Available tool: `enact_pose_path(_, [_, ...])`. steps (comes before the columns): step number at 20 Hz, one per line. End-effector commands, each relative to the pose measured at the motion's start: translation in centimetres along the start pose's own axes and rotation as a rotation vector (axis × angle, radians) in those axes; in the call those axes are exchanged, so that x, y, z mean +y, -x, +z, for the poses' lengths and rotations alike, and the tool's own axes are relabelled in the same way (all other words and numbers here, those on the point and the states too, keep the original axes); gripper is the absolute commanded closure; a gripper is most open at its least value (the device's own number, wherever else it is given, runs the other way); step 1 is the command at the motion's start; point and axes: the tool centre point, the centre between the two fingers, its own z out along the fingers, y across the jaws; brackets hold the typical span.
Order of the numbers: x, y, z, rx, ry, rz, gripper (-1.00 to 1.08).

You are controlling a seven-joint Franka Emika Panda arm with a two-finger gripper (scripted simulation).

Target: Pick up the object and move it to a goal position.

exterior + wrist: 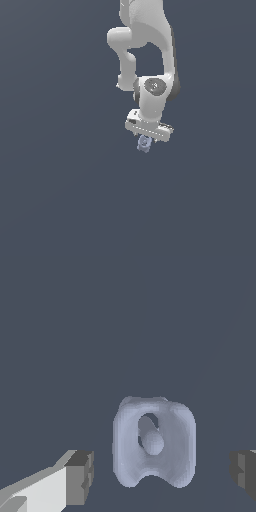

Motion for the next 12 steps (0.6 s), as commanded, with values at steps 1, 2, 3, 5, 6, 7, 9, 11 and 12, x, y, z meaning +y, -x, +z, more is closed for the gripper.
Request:
enact_pose_path(1, [0.0,0.0,0.1,0.0,0.0,0.0,-0.92])
enact_pose_path(2, [0.0,0.0,0.3,0.0,0.0,0.0,-0.92])
enact_pose_path(3, [0.0,0.0,0.5,0.0,0.0,0.001,-0.92])
enact_pose_path(5, [0.0,0.0,1.2,0.0,0.0,0.001,-0.92])
enact_pose_path(6, [0.0,0.0,1.6,0.0,0.0,0.002,-0.92])
enact_pose_path(7, [0.1,0.1,2.1,0.0,0.0,0.002,-0.92])
enact_pose_path(9, [0.1,0.1,3.2,0.0,0.0,0.003,-0.92])
enact_pose_path(11, [0.1,0.1,4.0,0.0,0.0,0.003,-0.92])
enact_pose_path(12, [0.1,0.1,4.4,0.0,0.0,0.004,-0.92])
